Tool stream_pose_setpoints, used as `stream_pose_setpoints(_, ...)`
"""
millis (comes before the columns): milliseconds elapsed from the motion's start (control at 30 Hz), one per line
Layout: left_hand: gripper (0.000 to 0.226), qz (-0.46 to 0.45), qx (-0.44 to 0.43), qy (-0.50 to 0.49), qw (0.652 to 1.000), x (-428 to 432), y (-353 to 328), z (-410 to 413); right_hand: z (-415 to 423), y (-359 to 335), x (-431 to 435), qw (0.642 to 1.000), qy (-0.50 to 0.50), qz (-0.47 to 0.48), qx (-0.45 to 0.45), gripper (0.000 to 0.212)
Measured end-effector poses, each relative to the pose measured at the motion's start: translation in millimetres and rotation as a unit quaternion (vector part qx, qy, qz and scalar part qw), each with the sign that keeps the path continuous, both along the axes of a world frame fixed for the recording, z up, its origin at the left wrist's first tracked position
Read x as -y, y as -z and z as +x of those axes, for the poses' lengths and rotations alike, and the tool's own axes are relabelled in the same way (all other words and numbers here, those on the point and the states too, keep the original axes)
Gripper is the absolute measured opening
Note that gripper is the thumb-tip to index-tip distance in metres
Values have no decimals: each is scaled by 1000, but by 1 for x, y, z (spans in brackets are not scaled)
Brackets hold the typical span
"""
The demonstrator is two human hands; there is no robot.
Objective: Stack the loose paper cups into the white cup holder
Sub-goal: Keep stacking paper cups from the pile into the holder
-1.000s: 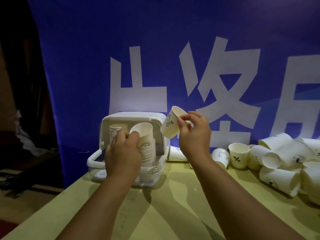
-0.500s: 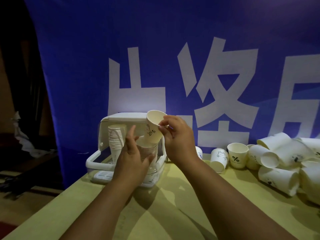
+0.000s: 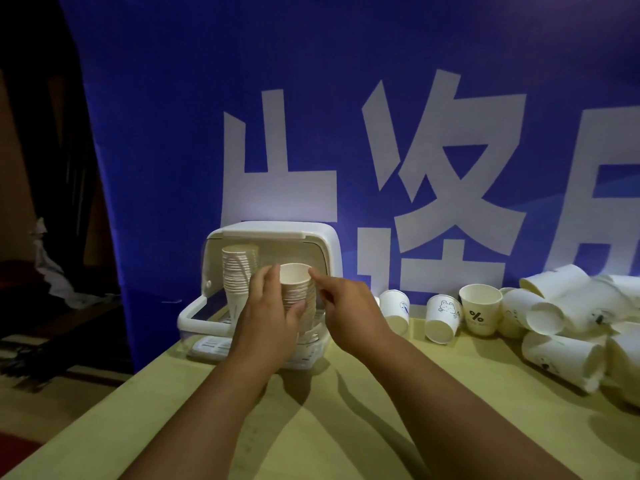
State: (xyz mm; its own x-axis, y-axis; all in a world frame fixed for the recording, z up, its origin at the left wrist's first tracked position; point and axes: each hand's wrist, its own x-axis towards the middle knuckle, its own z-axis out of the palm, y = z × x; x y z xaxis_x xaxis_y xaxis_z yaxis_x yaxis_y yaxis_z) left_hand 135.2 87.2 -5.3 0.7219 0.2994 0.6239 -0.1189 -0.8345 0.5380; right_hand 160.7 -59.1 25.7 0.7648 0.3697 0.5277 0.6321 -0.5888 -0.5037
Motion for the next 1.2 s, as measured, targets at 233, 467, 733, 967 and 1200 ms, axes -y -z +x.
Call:
stream_pose_setpoints(233,75,69,50,-40,996,8,-2,-15,13,-2,14,993,42,101,-42,34)
stream_pose_setpoints(467,12,120,132,92,980,62,-4,-16,45,7,84,971,193,99,-102,18)
stream_pose_setpoints(733,63,-94,-228,60,967,111,27,42,59,68,99,973,135,-100,-157,77)
stream_pose_setpoints(967,59,-257,-161,80,950,124,42,103,77,76,104,973,168,-76,-136,62)
stream_pose_setpoints(1200,64,-235,-173,8,956,136,48,118,83,74,105,950,295,-23,-100,34)
